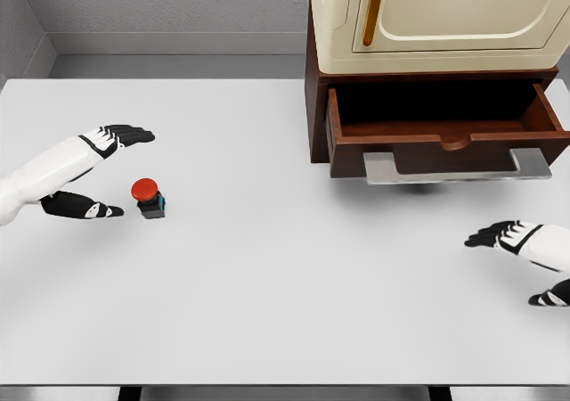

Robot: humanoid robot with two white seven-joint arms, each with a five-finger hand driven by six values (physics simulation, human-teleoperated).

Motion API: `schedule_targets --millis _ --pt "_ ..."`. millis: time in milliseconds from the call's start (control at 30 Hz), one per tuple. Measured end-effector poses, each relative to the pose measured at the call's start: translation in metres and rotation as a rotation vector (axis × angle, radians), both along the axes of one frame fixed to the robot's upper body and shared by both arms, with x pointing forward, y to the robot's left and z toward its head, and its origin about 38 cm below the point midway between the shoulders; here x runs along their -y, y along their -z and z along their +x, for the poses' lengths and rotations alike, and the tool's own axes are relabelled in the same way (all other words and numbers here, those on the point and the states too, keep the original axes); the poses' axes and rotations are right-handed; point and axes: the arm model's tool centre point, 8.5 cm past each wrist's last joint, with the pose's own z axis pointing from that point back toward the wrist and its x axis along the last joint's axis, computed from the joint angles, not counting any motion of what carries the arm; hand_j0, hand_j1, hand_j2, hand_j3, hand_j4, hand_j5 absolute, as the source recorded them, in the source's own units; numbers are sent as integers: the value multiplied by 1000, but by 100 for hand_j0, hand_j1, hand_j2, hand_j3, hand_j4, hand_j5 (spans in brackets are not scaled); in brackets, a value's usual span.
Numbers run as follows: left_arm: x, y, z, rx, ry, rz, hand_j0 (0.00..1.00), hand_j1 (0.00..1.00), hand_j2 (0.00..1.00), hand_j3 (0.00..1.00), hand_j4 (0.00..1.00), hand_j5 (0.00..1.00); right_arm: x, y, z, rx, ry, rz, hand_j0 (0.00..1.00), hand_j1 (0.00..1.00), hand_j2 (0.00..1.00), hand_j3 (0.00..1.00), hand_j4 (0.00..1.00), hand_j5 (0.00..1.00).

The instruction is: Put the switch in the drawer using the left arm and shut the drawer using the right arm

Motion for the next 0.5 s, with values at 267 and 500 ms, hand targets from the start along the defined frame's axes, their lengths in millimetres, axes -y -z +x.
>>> schedule_targets --millis 267,500 --pt "2 9 -3 -36 -5 -87 100 100 100 100 100 100 6 -10 2 15 5 -14 75 75 75 75 75 75" --pt "0 10 -14 -138 2 -442 100 100 100 100 100 100 34 -30 -8 73 99 -30 64 64 64 64 64 64"
